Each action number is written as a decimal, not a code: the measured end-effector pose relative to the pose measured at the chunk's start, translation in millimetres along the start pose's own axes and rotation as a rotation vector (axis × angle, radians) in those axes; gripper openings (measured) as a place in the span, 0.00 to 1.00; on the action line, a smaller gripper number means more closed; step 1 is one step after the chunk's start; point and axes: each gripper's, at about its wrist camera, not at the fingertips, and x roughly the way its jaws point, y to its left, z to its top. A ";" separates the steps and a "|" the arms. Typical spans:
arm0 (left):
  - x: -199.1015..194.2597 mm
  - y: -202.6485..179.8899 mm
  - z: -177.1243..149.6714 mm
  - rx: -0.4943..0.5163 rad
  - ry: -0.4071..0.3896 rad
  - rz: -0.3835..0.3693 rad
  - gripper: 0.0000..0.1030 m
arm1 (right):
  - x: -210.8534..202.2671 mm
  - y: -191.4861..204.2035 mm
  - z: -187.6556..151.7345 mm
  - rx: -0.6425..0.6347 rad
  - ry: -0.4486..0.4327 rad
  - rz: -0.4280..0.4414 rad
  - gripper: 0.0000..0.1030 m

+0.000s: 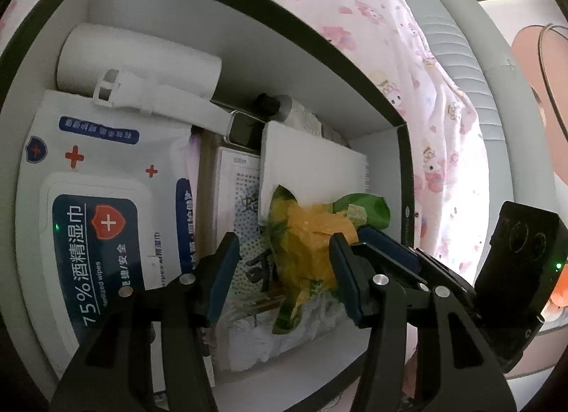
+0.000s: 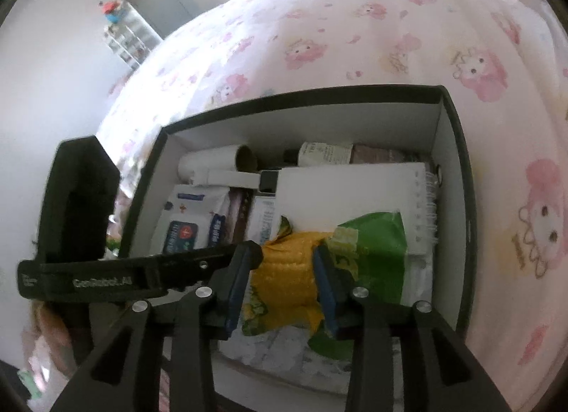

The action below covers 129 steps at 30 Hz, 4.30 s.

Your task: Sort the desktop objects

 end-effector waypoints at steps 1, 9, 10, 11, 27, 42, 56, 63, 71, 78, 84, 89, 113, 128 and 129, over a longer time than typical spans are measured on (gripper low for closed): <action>0.1 1.5 -0.3 -0.003 -0.005 -0.001 0.51 | 1.2 1.1 0.6 -0.003 0.003 -0.006 0.32; 4.8 9.5 -0.7 -0.040 0.019 -0.073 0.52 | 2.4 -13.8 -10.5 0.025 0.035 -0.018 0.43; 5.6 8.4 0.0 -0.039 0.025 -0.072 0.53 | 3.3 -17.7 -11.7 0.042 0.049 -0.007 0.44; 6.2 7.1 0.3 -0.039 0.029 -0.073 0.53 | 3.6 -18.4 -12.5 0.042 0.058 0.000 0.44; 16.3 -8.1 2.3 -0.024 0.064 -0.077 0.53 | 7.8 -13.3 -16.3 0.012 0.053 0.003 0.47; -18.4 -18.2 5.1 0.101 -0.042 0.199 0.33 | -25.3 -15.0 -13.7 0.015 -0.109 -0.106 0.32; 0.6 -28.5 -6.3 0.101 0.023 0.055 0.30 | -40.6 -30.6 -22.5 0.050 -0.167 -0.063 0.25; 4.0 -33.4 -10.7 0.098 0.032 0.007 0.31 | -21.7 -27.9 -25.6 0.043 -0.105 -0.110 0.25; 1.6 -58.2 -12.6 0.148 0.017 0.012 0.34 | -25.7 -23.4 -26.6 0.045 -0.114 -0.127 0.27; -65.0 -83.8 -29.8 0.274 -0.166 0.119 0.47 | -58.4 10.8 -22.9 0.018 -0.175 -0.200 0.41; -114.8 -92.7 -51.7 0.341 -0.276 0.175 0.54 | -90.7 48.4 -25.9 0.008 -0.231 -0.211 0.42; -146.0 -87.6 -71.9 0.354 -0.323 0.194 0.55 | -106.6 87.5 -33.8 -0.021 -0.273 -0.189 0.50; -285.4 146.9 -112.0 -0.057 -0.476 0.319 0.55 | 68.9 302.3 -40.7 -0.252 -0.009 0.096 0.50; -282.0 284.3 -93.4 -0.340 -0.366 0.274 0.55 | 188.4 360.1 -58.1 -0.387 0.210 0.044 0.48; -280.5 287.4 -92.1 -0.343 -0.356 0.266 0.55 | 188.4 354.1 -54.4 -0.362 0.200 0.027 0.48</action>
